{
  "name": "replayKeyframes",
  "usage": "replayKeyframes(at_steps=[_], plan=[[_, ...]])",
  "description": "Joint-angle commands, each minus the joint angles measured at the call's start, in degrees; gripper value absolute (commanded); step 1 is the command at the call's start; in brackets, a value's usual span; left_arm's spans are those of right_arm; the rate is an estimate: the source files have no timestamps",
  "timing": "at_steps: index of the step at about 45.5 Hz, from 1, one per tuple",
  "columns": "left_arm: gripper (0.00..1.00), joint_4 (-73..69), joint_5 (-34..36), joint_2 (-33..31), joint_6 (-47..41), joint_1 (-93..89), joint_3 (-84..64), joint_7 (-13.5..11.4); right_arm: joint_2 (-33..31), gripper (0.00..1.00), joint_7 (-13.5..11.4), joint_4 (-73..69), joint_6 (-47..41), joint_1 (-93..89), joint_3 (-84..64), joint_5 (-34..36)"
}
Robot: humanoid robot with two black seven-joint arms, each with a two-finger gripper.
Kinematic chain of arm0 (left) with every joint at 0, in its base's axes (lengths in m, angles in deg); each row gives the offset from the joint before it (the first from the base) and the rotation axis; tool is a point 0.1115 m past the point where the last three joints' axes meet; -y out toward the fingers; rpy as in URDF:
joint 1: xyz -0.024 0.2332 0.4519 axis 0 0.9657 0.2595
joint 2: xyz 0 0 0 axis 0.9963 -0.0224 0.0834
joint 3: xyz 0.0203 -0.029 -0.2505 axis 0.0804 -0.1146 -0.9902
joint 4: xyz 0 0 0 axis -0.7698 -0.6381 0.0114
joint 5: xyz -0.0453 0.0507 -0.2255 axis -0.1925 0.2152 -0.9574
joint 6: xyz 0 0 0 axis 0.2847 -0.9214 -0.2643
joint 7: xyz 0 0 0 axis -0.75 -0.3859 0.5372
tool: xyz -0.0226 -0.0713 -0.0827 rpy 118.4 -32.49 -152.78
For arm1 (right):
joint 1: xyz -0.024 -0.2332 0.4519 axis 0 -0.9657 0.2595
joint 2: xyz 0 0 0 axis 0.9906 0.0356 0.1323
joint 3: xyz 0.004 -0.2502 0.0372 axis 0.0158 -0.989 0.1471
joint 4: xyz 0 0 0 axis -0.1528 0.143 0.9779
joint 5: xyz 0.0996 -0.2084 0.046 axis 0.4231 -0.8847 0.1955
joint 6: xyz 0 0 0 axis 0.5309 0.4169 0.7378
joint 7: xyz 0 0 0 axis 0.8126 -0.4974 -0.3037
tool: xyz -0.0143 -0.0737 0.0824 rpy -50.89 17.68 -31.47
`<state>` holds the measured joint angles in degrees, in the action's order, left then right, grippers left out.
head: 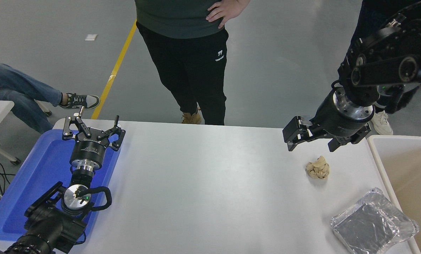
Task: Pick up foil plate and place in dustbin
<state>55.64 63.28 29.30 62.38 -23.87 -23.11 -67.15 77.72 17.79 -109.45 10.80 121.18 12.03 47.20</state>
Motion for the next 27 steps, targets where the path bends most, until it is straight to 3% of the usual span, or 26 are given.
replayKeyframes(at_steps=[1,27], plan=[[1.00,0.00,0.00,0.00,-0.03,0.00,0.03,0.01,-1.91,1.00,-0.01,2.40,0.47,-4.24,1.15,-2.76],[1.00,0.00,0.00,0.00,-0.03,0.00,0.03,0.01,-14.22,1.00,-0.01,6.88,3.20,-15.32,3.79,-15.77]])
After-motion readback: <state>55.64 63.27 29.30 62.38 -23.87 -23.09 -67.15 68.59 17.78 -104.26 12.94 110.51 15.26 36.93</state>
